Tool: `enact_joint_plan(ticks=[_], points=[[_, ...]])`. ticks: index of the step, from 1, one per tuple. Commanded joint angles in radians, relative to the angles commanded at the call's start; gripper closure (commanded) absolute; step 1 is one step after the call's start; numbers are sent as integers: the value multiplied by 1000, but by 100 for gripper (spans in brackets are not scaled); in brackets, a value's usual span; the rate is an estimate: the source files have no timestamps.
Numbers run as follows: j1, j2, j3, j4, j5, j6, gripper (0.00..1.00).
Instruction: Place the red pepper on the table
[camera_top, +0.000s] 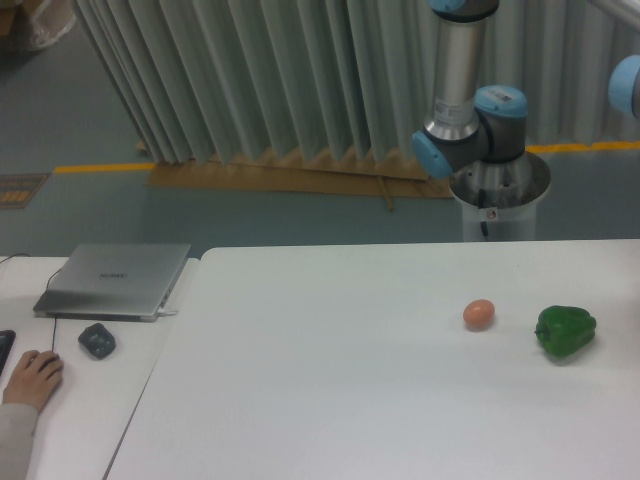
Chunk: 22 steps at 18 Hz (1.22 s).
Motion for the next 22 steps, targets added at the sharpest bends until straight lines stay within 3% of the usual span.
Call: enact_joint_plan(ticks=[5, 18, 20, 22], points=[[11, -32, -3, 37, -2, 0, 0], [46, -38, 9, 37, -6, 14, 0], [96, -37, -23, 28, -3, 75, 0], [107, -42, -47, 8, -2, 269, 0]])
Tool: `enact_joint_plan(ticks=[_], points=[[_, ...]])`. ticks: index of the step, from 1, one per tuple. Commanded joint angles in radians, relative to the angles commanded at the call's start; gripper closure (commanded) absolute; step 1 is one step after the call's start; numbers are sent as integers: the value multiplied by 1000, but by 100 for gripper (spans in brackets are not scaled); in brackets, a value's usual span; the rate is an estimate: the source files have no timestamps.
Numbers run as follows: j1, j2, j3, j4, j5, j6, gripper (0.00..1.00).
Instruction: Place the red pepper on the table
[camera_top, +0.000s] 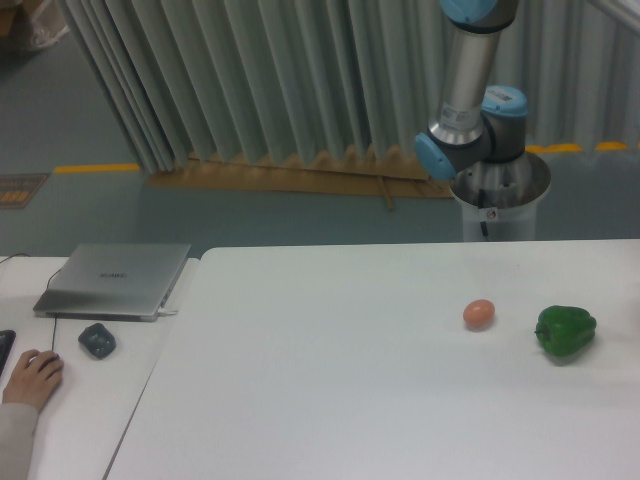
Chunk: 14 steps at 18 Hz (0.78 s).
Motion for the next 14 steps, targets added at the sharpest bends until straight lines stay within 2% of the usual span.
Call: enact_joint_plan(ticks=[2, 3, 5, 9, 12, 14], points=[[-2, -15, -9, -3, 0, 88, 0], [0, -21, -9, -5, 6, 216, 0], [8, -37, -5, -8, 38, 321, 0], [20, -31, -28, -11, 54, 361, 0], [86, -18, -11, -64, 45, 442, 0], [103, -31, -11, -55, 43, 446, 0]])
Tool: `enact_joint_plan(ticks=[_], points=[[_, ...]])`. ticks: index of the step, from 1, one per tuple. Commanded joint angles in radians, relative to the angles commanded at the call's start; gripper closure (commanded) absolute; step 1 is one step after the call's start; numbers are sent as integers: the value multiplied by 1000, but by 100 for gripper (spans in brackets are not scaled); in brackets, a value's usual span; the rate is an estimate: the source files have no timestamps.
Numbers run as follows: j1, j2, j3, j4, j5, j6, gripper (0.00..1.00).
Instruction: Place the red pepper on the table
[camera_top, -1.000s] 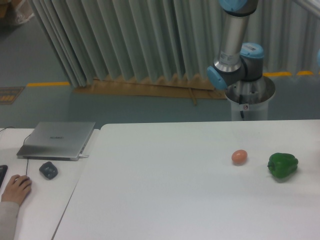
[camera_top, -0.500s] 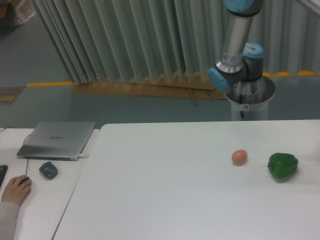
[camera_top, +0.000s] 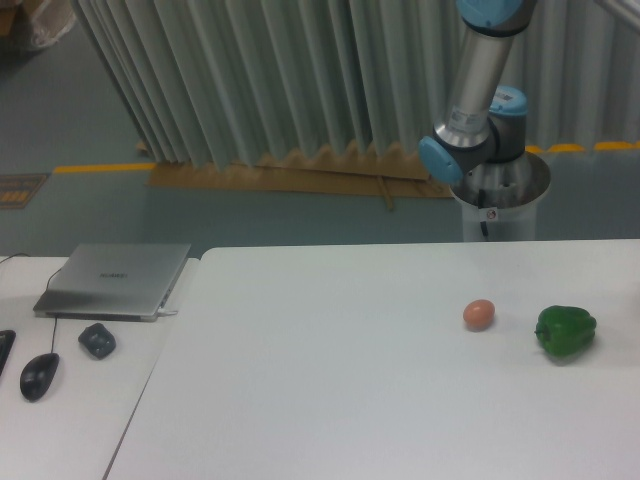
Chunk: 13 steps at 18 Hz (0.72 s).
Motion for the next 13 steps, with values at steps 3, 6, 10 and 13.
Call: enact_joint_plan(ticks=[3, 6, 10, 13], points=[[-2, -20, 23, 2, 5, -18, 0], [-24, -43, 44, -5, 8, -135, 0], [-31, -57, 38, 8, 3, -133, 0], [-35, -63, 35, 8, 5, -133, 0]])
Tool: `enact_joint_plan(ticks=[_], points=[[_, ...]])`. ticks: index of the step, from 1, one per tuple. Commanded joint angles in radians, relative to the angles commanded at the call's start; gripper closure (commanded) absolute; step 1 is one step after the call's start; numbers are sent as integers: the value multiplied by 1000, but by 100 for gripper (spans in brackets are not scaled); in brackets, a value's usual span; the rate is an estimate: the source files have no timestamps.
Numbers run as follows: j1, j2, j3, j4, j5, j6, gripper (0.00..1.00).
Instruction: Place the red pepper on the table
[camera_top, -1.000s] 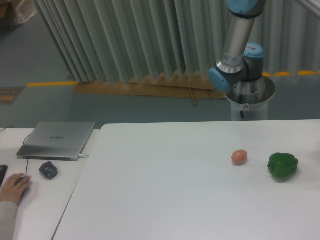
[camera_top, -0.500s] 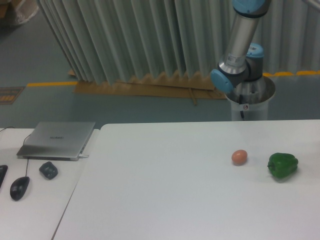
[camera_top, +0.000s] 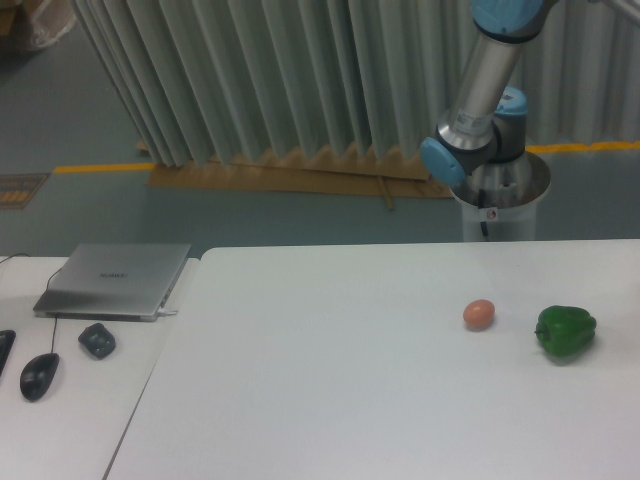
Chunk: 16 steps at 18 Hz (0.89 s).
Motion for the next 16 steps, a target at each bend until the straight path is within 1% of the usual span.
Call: enact_joint_plan(ticks=[7, 8, 9, 10, 11, 12, 14, 16], points=[[0, -11, -6, 2, 5, 3, 0], [0, -11, -6, 2, 5, 3, 5], [2, -11, -6, 2, 6, 2, 39], [3, -11, -6, 2, 6, 0, 54], [6, -11, -5, 2, 6, 3, 72], [8, -9, -5, 2, 6, 5, 76], [8, -9, -2, -2, 8, 5, 76], [6, -11, -2, -3, 15, 3, 79]])
